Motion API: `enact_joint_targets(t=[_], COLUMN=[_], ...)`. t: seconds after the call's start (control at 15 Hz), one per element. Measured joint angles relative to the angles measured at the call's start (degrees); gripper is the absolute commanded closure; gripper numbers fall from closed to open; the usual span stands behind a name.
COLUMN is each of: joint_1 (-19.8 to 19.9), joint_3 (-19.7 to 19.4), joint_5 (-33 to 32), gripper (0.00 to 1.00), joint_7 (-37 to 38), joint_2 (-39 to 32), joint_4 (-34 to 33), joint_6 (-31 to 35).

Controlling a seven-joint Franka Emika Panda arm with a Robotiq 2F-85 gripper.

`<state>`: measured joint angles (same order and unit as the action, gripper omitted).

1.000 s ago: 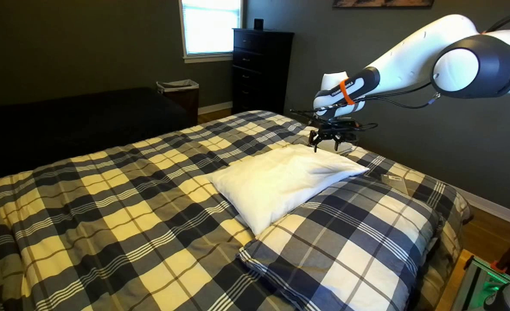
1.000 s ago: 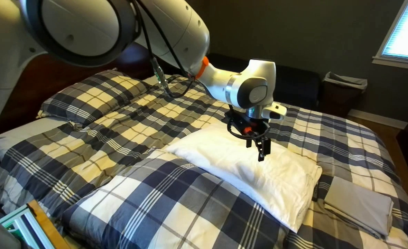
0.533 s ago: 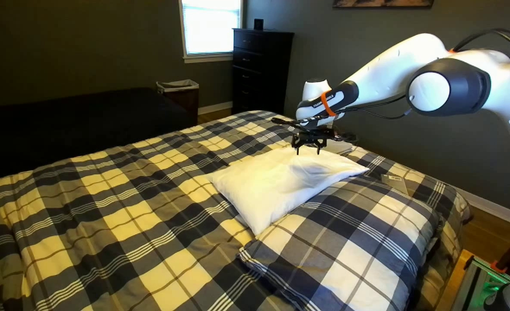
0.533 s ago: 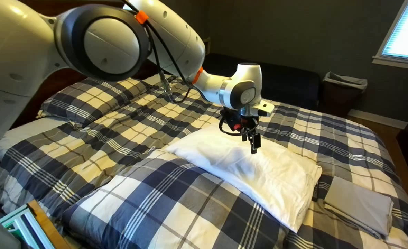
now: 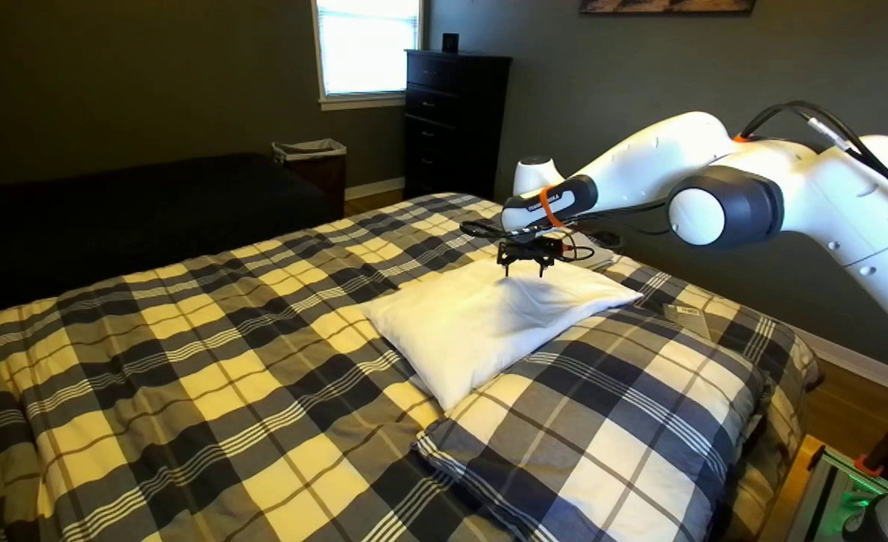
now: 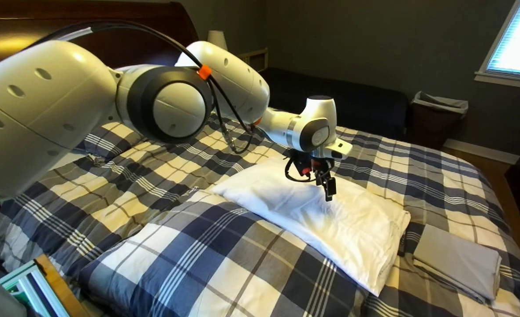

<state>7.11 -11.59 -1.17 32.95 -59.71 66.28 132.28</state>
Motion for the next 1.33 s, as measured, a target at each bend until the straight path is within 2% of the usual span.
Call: enact_joint_targets(t=[0.2, 0.47, 0.53, 0.6, 0.87, 1.2, 1.33], joint_1=[0.0, -0.1, -0.1, -0.1, 0.0, 0.5, 0.7], joint_3=[0.3, 0.5, 0.5, 0.5, 0.5, 0.5, 0.5], joint_5=[1.2, 1.3, 1.3, 1.3, 1.3, 1.3, 1.3], gripper=[0.0, 0.0, 0.25, 0.26, 0.57, 0.95, 1.0], joint_7=[0.1, 0.4, 0.5, 0.6, 0.9, 0.8, 0.7], joint_2=[-3.3, -7.6, -8.8, -10.1, -14.6, -16.8, -17.0], joint_4=[-5.3, -11.2, -12.5, -13.8, -18.7, -23.7, -24.5], joint_6=[-0.9, -5.4, -6.7, -7.8, -10.6, -14.0, -14.7])
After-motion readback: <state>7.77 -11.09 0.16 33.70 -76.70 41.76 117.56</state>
